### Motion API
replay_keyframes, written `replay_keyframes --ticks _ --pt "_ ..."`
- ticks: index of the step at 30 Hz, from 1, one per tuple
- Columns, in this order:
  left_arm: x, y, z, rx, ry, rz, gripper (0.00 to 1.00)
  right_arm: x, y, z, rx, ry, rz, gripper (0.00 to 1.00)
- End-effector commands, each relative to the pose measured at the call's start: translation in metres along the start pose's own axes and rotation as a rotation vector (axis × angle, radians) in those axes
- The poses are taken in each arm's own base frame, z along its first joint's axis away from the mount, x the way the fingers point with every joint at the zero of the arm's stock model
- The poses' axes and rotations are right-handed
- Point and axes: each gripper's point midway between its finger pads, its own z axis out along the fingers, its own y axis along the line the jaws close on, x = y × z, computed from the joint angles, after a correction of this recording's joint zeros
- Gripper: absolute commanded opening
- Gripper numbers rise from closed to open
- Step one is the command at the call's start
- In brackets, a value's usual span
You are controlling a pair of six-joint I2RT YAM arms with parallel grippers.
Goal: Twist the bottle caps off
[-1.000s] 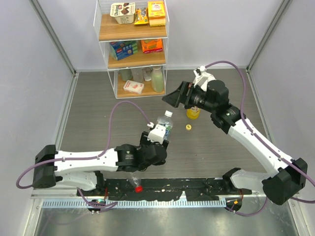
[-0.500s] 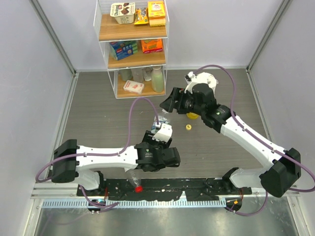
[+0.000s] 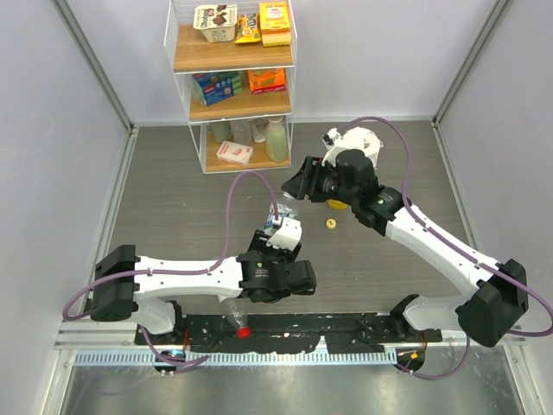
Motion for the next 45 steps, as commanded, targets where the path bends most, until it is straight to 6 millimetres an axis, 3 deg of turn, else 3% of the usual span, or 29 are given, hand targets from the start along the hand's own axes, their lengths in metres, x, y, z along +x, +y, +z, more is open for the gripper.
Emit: replay_keyframes --ticks 1,8,9,10,16,24,32,37,45 --pt "-0.022 0.001 -0.007 -0.002 -0.062 -0.087 0.00 -0.012 0.014 -0.004 -0.057 -0.051 -0.002 0.53" --pt "-0.018 0.001 -0.010 0.018 -0.059 -0.106 0.00 -0.007 0.020 -0.002 -0.104 -0.039 -0.027 0.14" --pt "-0.018 0.001 -0.010 0.023 -0.057 -0.111 0.00 -0.007 0.021 -0.003 -0.113 -0.040 -0.037 0.04" --pt "-0.018 0.002 -0.011 0.029 -0.056 -0.116 0.00 -0.009 0.023 -0.005 -0.121 -0.048 -0.043 0.02" --pt "-0.010 -0.004 -0.013 0.111 -0.044 -0.152 0.00 -0.011 0.029 -0.011 -0.166 -0.072 -0.114 0.02" --pt "-0.008 -0.019 -0.031 0.347 -0.051 -0.226 0.00 -0.008 0.045 -0.019 -0.360 -0.074 -0.173 0.02" --pt "-0.014 -0.019 -0.057 0.578 -0.109 -0.319 0.00 -0.004 0.056 -0.040 -0.538 -0.052 -0.219 0.02" --pt "-0.019 -0.019 -0.073 0.689 -0.143 -0.340 0.00 0.001 0.074 -0.056 -0.681 -0.034 -0.269 0.02" --pt "-0.018 -0.033 -0.075 0.734 -0.138 -0.306 0.00 0.005 0.089 -0.076 -0.795 -0.055 -0.324 0.02"
